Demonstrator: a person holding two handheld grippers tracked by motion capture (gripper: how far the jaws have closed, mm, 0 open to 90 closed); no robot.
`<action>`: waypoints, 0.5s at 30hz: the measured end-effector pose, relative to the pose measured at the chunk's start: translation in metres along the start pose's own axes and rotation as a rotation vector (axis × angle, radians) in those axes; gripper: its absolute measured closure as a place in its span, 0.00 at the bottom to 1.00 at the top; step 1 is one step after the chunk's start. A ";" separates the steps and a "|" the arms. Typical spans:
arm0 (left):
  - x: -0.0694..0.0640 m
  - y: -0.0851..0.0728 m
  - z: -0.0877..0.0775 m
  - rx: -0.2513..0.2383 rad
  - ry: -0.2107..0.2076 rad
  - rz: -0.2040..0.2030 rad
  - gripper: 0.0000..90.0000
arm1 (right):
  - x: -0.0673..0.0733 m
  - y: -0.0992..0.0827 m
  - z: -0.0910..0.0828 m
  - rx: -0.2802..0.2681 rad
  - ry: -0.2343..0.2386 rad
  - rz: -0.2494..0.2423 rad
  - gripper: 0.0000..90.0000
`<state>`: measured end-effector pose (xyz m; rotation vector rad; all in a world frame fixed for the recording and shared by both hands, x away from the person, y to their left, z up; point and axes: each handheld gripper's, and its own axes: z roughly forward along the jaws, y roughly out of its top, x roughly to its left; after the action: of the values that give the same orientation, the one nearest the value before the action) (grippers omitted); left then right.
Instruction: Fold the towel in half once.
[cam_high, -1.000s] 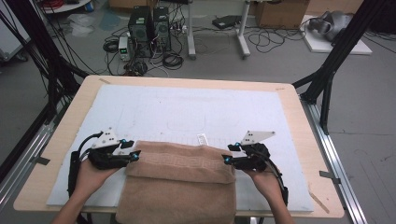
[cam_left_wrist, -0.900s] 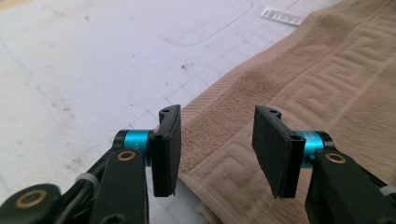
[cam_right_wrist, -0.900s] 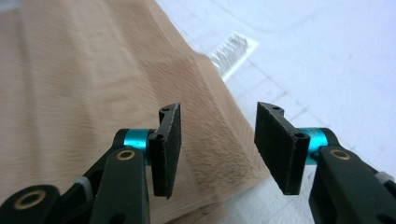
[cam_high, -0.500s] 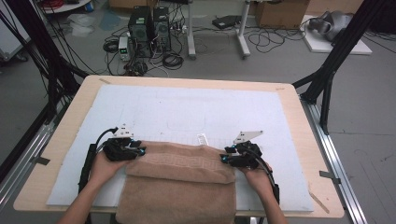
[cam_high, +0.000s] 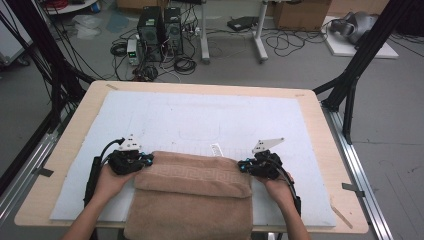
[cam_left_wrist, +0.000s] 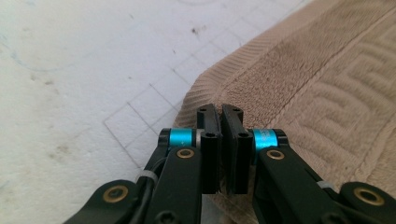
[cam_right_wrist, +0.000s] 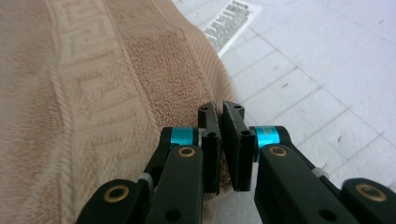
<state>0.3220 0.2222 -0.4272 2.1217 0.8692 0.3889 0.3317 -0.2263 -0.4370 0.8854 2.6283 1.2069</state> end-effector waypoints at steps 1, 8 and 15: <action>0.000 0.001 -0.005 -0.022 -0.003 -0.010 0.95 | 0.001 0.002 -0.003 -0.007 0.005 -0.006 0.95; -0.015 0.011 -0.049 -0.148 -0.029 0.022 0.95 | 0.022 0.021 -0.045 -0.086 0.025 -0.098 0.95; -0.044 -0.013 -0.088 -0.127 -0.160 0.062 0.94 | 0.072 0.018 -0.084 -0.122 0.099 -0.201 0.94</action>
<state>0.2378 0.2466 -0.3798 2.0346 0.6711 0.2928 0.2530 -0.2324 -0.3574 0.5398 2.6083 1.3718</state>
